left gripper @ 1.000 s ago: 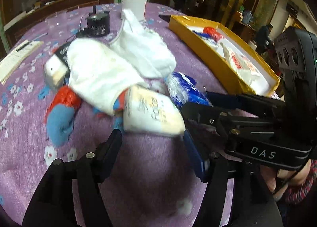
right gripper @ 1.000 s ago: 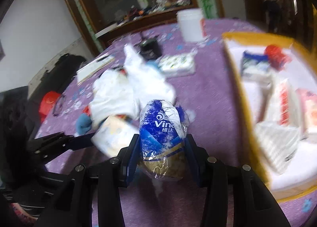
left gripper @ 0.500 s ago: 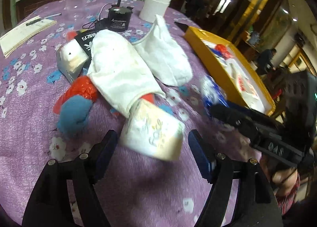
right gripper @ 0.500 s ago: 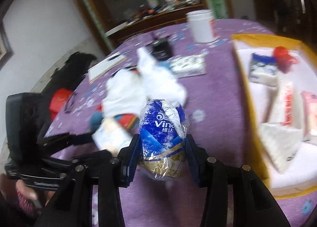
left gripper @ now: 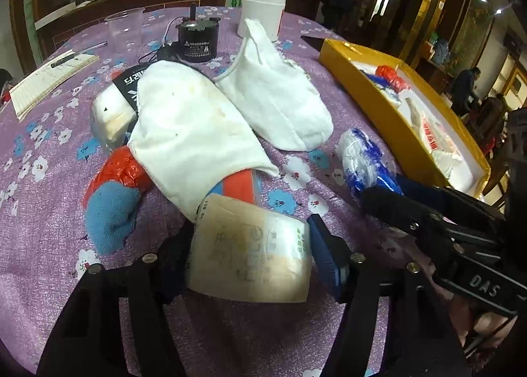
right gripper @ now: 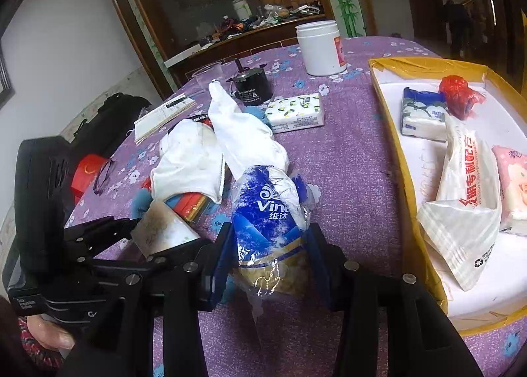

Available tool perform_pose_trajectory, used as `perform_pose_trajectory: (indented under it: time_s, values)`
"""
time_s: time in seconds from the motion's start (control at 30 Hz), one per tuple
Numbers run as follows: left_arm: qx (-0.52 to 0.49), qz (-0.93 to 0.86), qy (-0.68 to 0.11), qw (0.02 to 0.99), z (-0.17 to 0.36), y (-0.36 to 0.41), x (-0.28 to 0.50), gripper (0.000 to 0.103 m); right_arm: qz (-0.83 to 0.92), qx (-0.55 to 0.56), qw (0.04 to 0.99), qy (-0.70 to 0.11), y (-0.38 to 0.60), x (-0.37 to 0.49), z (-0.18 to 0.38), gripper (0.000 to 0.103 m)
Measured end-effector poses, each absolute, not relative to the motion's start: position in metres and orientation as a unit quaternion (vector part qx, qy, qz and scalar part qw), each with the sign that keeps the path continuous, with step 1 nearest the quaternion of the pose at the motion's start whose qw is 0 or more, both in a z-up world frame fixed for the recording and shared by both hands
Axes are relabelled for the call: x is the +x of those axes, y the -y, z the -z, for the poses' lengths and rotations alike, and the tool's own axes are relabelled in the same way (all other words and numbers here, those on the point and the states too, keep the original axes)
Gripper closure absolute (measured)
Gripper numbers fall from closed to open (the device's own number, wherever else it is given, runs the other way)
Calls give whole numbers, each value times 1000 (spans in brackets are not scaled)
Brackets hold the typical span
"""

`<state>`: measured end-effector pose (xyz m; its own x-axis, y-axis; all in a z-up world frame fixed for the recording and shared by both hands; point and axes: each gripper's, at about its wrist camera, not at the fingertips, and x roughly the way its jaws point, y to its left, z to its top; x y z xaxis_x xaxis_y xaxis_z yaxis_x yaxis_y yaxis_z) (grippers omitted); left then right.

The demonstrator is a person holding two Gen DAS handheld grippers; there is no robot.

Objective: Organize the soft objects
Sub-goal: 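Grasp the white 'Face' roll pack with the left gripper while the right holds the Vinda pack, then carry the Vinda pack and the Face pack over the yellow tray box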

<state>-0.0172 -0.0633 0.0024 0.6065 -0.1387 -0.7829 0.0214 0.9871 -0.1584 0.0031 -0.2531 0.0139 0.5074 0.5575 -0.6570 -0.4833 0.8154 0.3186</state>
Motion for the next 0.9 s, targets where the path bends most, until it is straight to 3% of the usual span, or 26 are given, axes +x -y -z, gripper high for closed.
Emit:
perform_pose_trajectory:
  time_s: [0.9]
  values:
    - [-12, 19, -370, 929, -20, 78, -36, 42, -298, 54, 871, -388, 255, 1, -14, 57]
